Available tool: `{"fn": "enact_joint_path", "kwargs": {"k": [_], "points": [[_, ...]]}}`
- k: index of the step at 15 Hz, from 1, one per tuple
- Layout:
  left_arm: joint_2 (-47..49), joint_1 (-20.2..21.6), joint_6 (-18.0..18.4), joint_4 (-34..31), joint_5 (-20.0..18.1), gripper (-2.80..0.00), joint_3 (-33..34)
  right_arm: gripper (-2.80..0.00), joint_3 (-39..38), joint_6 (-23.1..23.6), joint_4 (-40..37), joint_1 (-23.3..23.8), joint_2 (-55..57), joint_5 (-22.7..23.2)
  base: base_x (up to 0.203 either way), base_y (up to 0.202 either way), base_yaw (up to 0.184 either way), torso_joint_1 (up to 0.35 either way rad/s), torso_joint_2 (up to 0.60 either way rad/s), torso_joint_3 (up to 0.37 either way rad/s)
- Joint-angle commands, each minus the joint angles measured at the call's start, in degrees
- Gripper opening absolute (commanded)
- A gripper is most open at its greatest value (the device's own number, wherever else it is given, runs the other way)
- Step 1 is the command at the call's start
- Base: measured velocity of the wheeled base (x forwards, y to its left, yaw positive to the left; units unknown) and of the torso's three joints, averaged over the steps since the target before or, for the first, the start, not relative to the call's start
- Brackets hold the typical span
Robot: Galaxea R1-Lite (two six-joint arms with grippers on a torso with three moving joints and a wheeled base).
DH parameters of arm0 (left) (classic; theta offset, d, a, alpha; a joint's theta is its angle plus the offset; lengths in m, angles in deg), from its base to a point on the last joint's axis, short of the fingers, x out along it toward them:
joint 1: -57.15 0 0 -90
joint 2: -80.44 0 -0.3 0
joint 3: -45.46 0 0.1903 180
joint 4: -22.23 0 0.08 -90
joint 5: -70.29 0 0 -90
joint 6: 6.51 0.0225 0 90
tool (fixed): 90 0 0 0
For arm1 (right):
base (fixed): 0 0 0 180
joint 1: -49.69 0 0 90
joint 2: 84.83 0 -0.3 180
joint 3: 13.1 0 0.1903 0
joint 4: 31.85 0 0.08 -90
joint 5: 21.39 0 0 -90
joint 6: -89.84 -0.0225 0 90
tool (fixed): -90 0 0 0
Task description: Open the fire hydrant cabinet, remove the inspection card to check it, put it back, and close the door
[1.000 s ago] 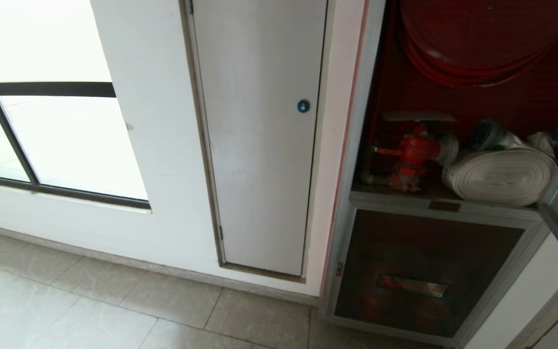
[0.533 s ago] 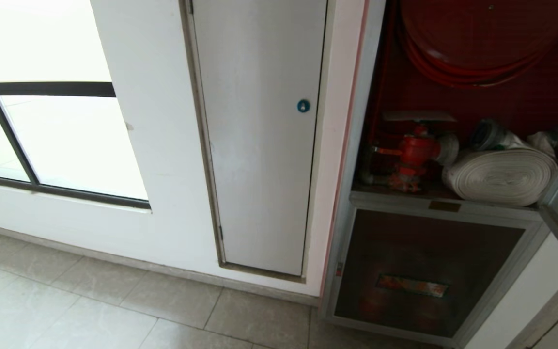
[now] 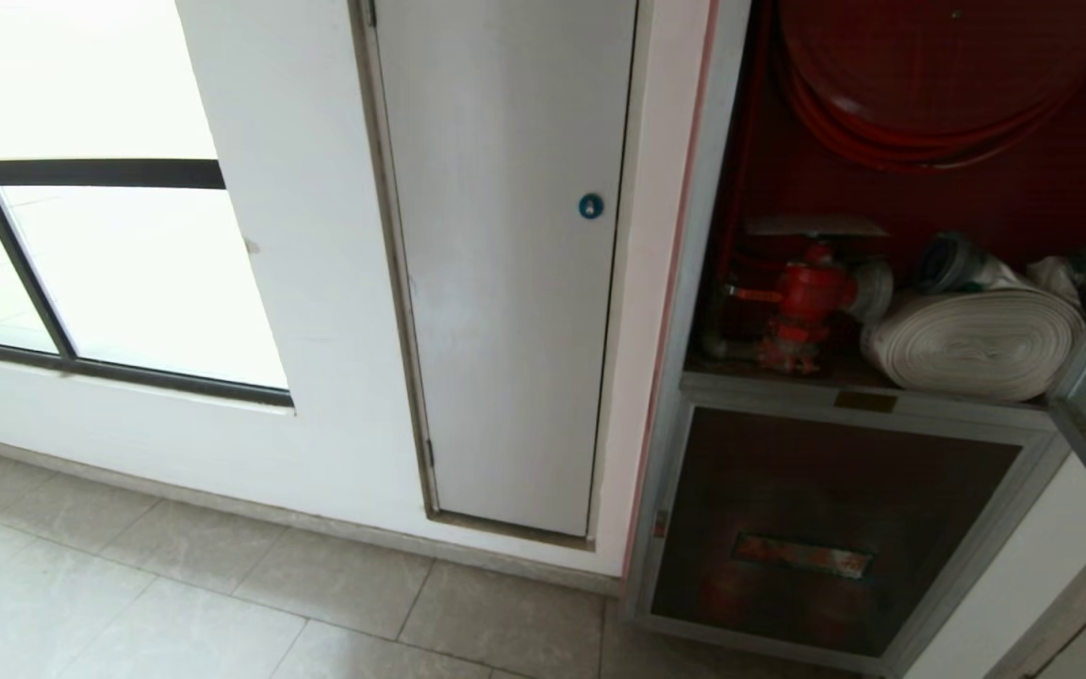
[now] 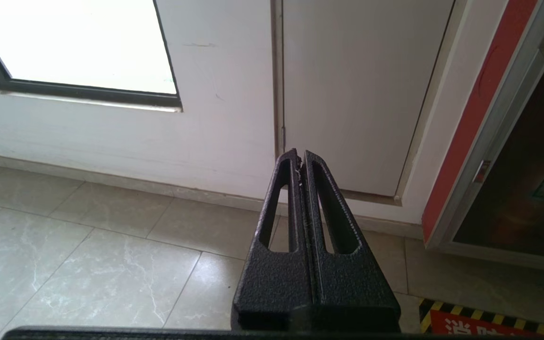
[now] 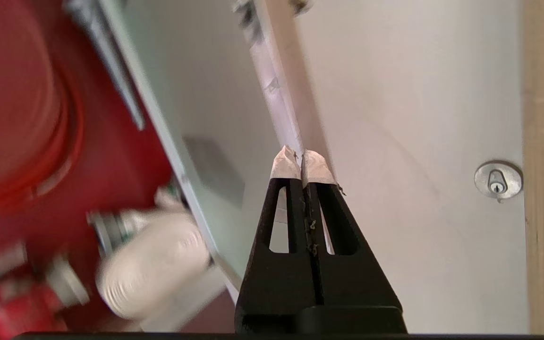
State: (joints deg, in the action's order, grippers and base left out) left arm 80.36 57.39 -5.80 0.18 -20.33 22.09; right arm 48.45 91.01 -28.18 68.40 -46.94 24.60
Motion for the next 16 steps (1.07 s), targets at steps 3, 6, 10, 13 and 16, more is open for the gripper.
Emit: {"fn": "enact_joint_path", "kwargs": {"k": [3,6,10,13,16], "points": [[0.1,0.0,0.0,0.0,0.0,-2.80,0.4,-2.80,-0.9,-6.7,3.7,7.7,2.0,0.6,0.000,0.000,0.000,0.000,0.00,0.000],[0.1,0.0,0.0,0.0,0.0,-2.80,0.4,-2.80,-1.4,-16.4,5.5,15.0,4.8,2.9,0.000,0.000,0.000,0.000,0.00,0.000],[0.0,0.0,0.0,0.0,0.0,-2.80,0.4,-2.80,-4.5,-22.8,5.7,24.0,7.6,10.9,0.000,0.000,0.000,0.000,0.00,0.000],[0.1,0.0,0.0,0.0,0.0,-2.80,0.4,-2.80,-5.2,-24.6,6.6,30.6,8.2,17.9,0.000,0.000,0.000,0.000,0.00,0.000],[0.1,0.0,0.0,0.0,0.0,-2.80,0.4,-2.80,-6.2,-28.5,7.4,36.4,8.3,23.9,0.000,0.000,0.000,0.000,0.00,0.000]]}}
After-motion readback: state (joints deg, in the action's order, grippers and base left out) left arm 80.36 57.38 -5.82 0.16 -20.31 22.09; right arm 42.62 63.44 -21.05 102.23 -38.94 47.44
